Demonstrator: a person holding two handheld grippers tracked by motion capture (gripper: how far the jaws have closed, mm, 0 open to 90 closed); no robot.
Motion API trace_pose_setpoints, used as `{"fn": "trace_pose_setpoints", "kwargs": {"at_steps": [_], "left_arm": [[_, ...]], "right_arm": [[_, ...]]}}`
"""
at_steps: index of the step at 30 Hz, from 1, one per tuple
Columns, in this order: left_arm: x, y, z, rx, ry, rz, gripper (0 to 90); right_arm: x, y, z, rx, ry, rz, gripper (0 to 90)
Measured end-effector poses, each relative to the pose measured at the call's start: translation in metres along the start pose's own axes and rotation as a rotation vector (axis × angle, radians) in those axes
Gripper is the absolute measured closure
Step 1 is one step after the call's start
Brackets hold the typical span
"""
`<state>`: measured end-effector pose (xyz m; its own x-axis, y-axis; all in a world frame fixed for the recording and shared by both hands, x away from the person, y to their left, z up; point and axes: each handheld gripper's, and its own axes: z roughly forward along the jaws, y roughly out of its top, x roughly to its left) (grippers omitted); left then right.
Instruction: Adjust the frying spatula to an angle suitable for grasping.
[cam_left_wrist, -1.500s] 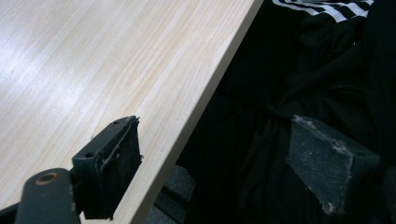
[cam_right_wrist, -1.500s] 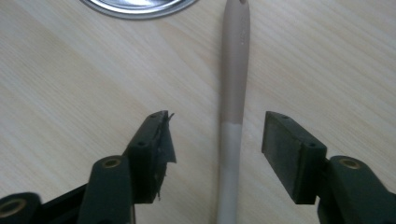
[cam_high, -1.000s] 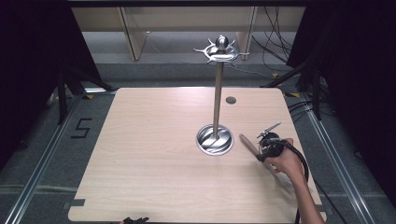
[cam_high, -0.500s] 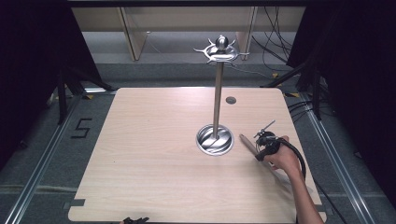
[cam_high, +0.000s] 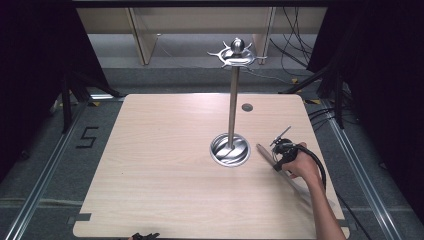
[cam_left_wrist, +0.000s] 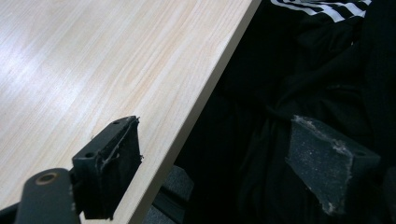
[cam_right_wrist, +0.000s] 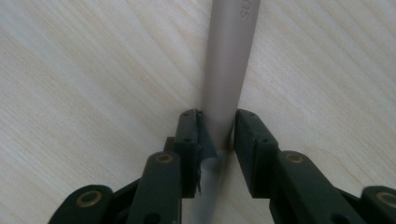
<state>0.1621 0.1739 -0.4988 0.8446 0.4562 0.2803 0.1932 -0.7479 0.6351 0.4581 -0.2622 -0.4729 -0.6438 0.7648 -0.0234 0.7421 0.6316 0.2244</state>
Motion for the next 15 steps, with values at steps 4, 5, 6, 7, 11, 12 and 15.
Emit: {"fn": "trace_pose_setpoints", "kwargs": {"at_steps": [4, 5, 6, 7, 11, 12, 15], "left_arm": [[0.0003, 0.0002, 0.0000, 0.000, -0.004, 0.003, 16.7], [0.0001, 0.0001, -0.0003, 0.000, -0.004, 0.003, 16.7], [0.0000, 0.0001, -0.0004, 0.000, -0.003, 0.002, 16.7], [0.0000, 0.0001, -0.0002, -0.002, -0.003, 0.001, 16.7], [-0.0001, 0.0002, -0.0004, -0.001, -0.004, 0.003, 16.7], [-0.0001, 0.0003, -0.0006, -0.003, -0.009, 0.000, 16.7], [0.0000, 0.0002, -0.0014, -0.007, -0.004, -0.002, 16.7]], "right_arm": [[-0.0007, 0.0018, 0.0005, 0.015, -0.002, -0.021, 72.1], [0.0004, 0.0022, 0.0007, 0.015, -0.005, -0.015, 72.5], [0.0019, 0.0023, 0.0007, 0.020, 0.004, -0.002, 72.8], [0.0024, 0.0025, 0.0005, 0.026, 0.009, 0.001, 73.0], [0.0050, 0.0054, 0.0000, 0.043, -0.005, -0.048, 73.6], [0.0069, 0.0060, 0.0007, 0.045, -0.009, -0.052, 73.8], [0.0085, 0.0066, 0.0007, 0.041, -0.013, -0.078, 74.5]]}}
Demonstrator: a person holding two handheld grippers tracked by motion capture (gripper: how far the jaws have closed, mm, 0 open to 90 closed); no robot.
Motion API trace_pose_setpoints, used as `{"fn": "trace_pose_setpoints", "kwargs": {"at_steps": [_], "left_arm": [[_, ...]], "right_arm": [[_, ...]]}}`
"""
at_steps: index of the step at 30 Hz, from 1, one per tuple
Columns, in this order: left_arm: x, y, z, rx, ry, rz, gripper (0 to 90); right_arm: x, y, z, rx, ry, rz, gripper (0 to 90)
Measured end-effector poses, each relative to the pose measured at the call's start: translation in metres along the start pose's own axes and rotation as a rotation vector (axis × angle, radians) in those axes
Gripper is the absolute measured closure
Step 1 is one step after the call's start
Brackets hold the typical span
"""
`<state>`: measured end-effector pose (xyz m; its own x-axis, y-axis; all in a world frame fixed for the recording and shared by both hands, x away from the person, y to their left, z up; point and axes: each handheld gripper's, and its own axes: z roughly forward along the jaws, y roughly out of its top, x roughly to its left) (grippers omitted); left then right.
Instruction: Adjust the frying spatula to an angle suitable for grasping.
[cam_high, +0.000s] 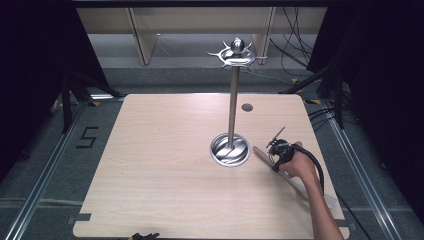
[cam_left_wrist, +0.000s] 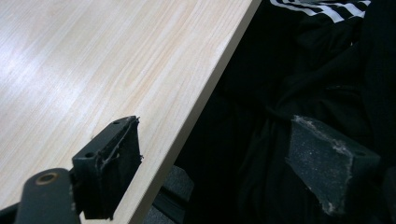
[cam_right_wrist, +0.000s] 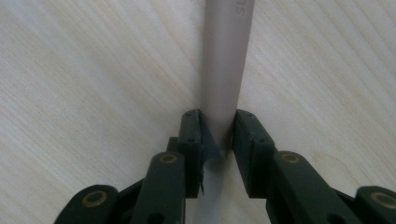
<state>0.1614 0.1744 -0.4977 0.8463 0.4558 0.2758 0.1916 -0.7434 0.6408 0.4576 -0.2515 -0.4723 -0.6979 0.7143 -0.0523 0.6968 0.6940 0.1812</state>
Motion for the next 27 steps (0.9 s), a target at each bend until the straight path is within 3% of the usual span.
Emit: {"fn": "trace_pose_setpoints", "kwargs": {"at_steps": [6, 17, 21, 24, 25, 27], "left_arm": [[0.000, 0.000, 0.000, 0.001, 0.002, 0.000, 16.7], [0.000, 0.001, -0.001, 0.000, 0.011, 0.007, 16.7], [0.000, 0.000, -0.001, 0.001, 0.010, 0.004, 16.7], [0.000, 0.001, -0.001, -0.001, 0.010, 0.005, 16.7], [0.000, 0.000, -0.001, 0.001, 0.011, 0.007, 16.7], [0.000, 0.000, -0.001, 0.000, 0.011, 0.006, 16.8]], "right_arm": [[-0.001, -0.004, -0.005, -0.029, -0.017, 0.009, 74.8], [0.001, -0.022, -0.039, -0.201, -0.011, 0.018, 75.2], [0.003, -0.027, -0.049, -0.264, -0.014, 0.001, 75.2], [0.007, -0.029, -0.055, -0.292, -0.027, 0.029, 75.2], [0.007, -0.032, -0.060, -0.336, -0.031, 0.000, 75.2], [0.008, -0.035, -0.064, -0.363, -0.019, -0.009, 75.2]]}}
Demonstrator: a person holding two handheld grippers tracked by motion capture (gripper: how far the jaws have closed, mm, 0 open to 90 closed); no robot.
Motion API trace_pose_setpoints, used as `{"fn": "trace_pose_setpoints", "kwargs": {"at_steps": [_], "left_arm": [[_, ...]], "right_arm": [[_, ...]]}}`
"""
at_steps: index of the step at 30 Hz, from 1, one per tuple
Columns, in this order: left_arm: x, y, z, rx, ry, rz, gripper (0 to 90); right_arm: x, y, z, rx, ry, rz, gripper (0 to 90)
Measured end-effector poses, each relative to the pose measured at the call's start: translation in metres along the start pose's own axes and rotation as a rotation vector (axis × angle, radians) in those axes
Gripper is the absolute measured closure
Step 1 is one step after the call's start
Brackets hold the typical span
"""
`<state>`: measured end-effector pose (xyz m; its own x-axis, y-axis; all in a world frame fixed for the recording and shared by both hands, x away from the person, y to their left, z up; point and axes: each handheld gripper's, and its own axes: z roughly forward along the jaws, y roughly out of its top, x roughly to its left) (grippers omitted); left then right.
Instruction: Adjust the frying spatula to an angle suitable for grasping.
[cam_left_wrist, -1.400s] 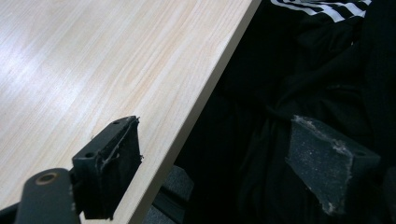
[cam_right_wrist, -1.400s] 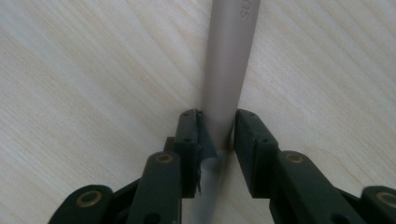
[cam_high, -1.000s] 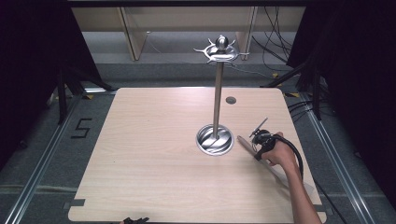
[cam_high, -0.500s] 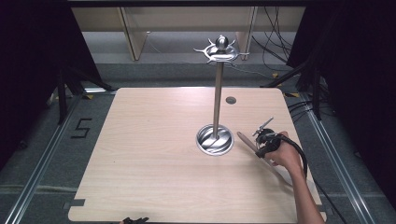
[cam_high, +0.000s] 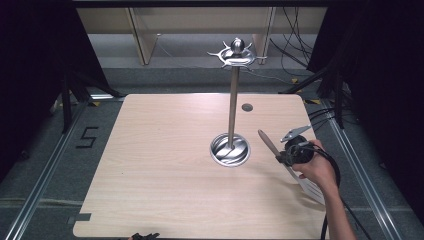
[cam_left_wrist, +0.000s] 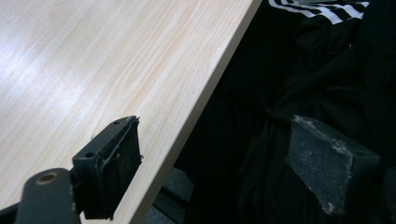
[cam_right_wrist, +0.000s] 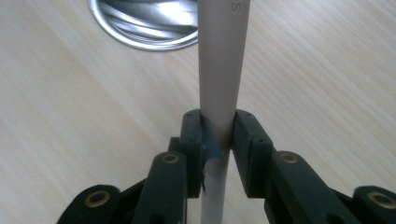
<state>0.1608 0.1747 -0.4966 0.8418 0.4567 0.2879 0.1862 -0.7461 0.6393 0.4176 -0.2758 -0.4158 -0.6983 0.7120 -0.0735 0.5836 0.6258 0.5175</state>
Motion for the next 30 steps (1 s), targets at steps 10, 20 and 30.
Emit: {"fn": "trace_pose_setpoints", "kwargs": {"at_steps": [10, 20, 30], "left_arm": [[0.000, 0.000, 0.000, 0.000, 0.001, 0.001, 16.8], [0.000, 0.000, 0.000, 0.002, 0.001, -0.003, 16.8], [0.001, -0.001, 0.002, -0.002, -0.020, -0.015, 16.8]], "right_arm": [[0.006, -0.010, -0.029, -0.156, -0.003, 0.059, 75.3], [0.002, -0.012, -0.049, -0.284, 0.033, 0.058, 75.3], [0.002, -0.011, -0.061, -0.428, 0.043, 0.059, 75.4]]}}
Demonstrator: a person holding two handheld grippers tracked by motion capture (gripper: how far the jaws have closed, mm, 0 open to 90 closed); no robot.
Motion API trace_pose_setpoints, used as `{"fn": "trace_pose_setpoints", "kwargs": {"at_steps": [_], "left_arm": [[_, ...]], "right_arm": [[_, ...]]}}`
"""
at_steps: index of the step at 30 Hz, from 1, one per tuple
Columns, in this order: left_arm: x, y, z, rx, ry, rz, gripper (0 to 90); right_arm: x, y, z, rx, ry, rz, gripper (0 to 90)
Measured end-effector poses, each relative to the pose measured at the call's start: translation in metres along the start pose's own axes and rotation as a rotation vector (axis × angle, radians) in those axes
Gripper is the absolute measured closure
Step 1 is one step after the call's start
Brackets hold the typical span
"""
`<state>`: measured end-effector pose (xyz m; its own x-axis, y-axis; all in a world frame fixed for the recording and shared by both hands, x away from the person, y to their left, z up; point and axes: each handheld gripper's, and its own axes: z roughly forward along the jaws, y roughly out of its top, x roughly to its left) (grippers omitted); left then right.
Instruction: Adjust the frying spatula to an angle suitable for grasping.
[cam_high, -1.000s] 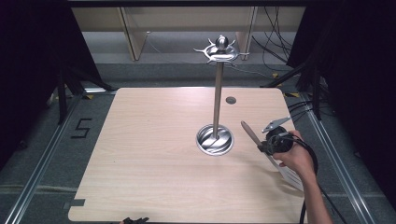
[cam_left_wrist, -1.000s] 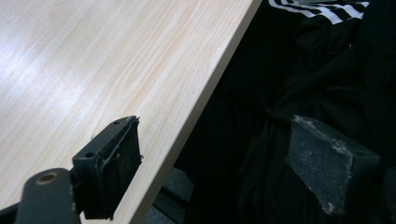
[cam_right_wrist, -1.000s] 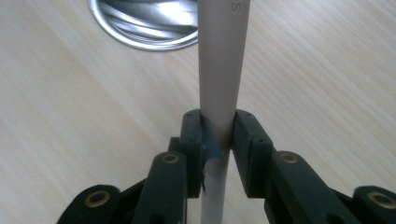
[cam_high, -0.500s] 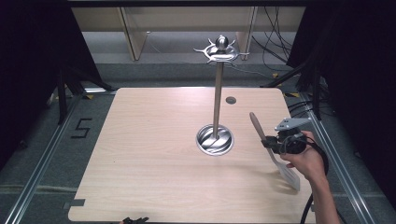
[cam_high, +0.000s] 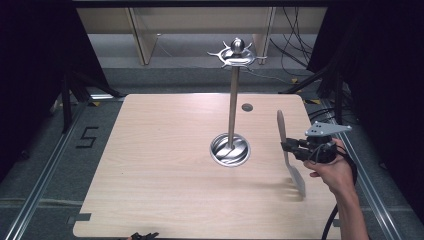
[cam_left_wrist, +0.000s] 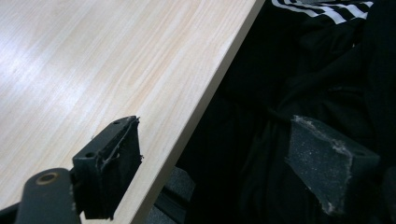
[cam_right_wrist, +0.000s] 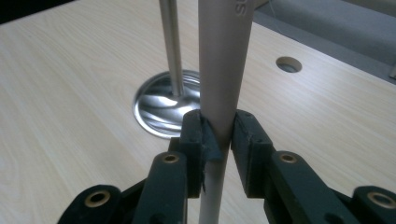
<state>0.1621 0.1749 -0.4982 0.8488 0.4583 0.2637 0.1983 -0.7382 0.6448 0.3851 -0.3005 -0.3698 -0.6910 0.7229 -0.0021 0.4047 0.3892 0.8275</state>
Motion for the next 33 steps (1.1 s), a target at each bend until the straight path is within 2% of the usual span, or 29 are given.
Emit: {"fn": "trace_pose_setpoints", "kwargs": {"at_steps": [1, 2, 3, 4, 7, 9, 10, 11, 12, 13, 14, 16, 19, 20, 23, 24, 25, 27, 32, 33], "left_arm": [[0.000, 0.000, 0.000, 0.002, 0.008, 0.004, 16.8], [0.000, 0.000, -0.001, 0.006, 0.018, 0.008, 16.8], [0.000, 0.000, -0.001, 0.006, 0.018, 0.008, 16.8], [0.000, 0.000, -0.001, 0.005, 0.011, 0.006, 16.8], [0.000, 0.000, 0.000, 0.005, 0.006, 0.006, 16.8], [0.000, 0.000, 0.000, 0.006, 0.032, 0.009, 16.8], [0.000, 0.000, 0.000, 0.009, 0.021, 0.010, 16.8], [0.000, 0.000, 0.000, 0.011, 0.019, 0.011, 16.8], [0.000, 0.000, 0.000, 0.011, 0.019, 0.011, 16.8], [0.000, 0.000, 0.000, 0.009, 0.015, 0.008, 16.8], [0.000, 0.000, 0.000, 0.012, 0.019, 0.011, 16.8], [0.000, 0.000, 0.000, 0.010, 0.018, 0.011, 16.8], [0.000, 0.000, 0.001, 0.014, 0.004, 0.003, 16.8], [-0.001, 0.000, 0.001, 0.013, 0.015, 0.008, 16.8], [-0.001, 0.001, 0.000, 0.011, 0.020, 0.009, 16.8], [-0.001, 0.001, 0.001, 0.009, 0.005, 0.009, 16.8], [0.000, 0.001, 0.001, 0.011, 0.001, 0.010, 16.8], [0.000, 0.000, 0.000, 0.007, 0.007, 0.002, 16.8], [0.000, 0.000, 0.000, 0.008, 0.009, 0.004, 16.8], [0.000, 0.000, 0.000, 0.012, 0.007, 0.001, 16.8]], "right_arm": [[0.000, 0.000, 0.000, 0.000, 0.000, 0.000, 75.4], [-0.001, 0.001, -0.001, -0.025, 0.033, 0.010, 75.4], [-0.001, 0.001, -0.001, -0.025, 0.033, 0.010, 75.4], [0.000, 0.001, -0.001, -0.064, 0.028, 0.008, 75.5], [0.001, 0.002, -0.002, -0.085, 0.030, 0.021, 75.5], [0.001, 0.004, -0.004, -0.116, 0.055, 0.038, 75.5], [0.000, 0.005, -0.005, -0.111, 0.071, 0.029, 75.5], [-0.002, 0.006, -0.005, -0.133, 0.070, 0.005, 75.5], [-0.001, 0.007, -0.006, -0.149, 0.070, 0.028, 75.5], [-0.002, 0.009, -0.007, -0.146, 0.076, 0.023, 75.5], [-0.001, 0.010, -0.006, -0.170, 0.084, 0.033, 75.5], [-0.001, 0.014, -0.005, -0.193, 0.078, 0.019, 75.5], [0.001, 0.017, -0.004, -0.205, 0.086, 0.034, 75.5], [0.000, 0.019, -0.004, -0.209, 0.102, 0.029, 75.5], [-0.001, 0.023, -0.004, -0.211, 0.091, 0.023, 75.5], [-0.001, 0.025, -0.003, -0.221, 0.080, 0.024, 75.5], [-0.001, 0.026, -0.004, -0.210, 0.090, 0.034, 75.5], [-0.002, 0.031, 0.001, -0.249, 0.089, 0.038, 75.5], [-0.004, 0.037, 0.005, -0.248, 0.089, 0.034, 75.5], [-0.004, 0.038, 0.006, -0.248, 0.092, 0.051, 75.5]]}}
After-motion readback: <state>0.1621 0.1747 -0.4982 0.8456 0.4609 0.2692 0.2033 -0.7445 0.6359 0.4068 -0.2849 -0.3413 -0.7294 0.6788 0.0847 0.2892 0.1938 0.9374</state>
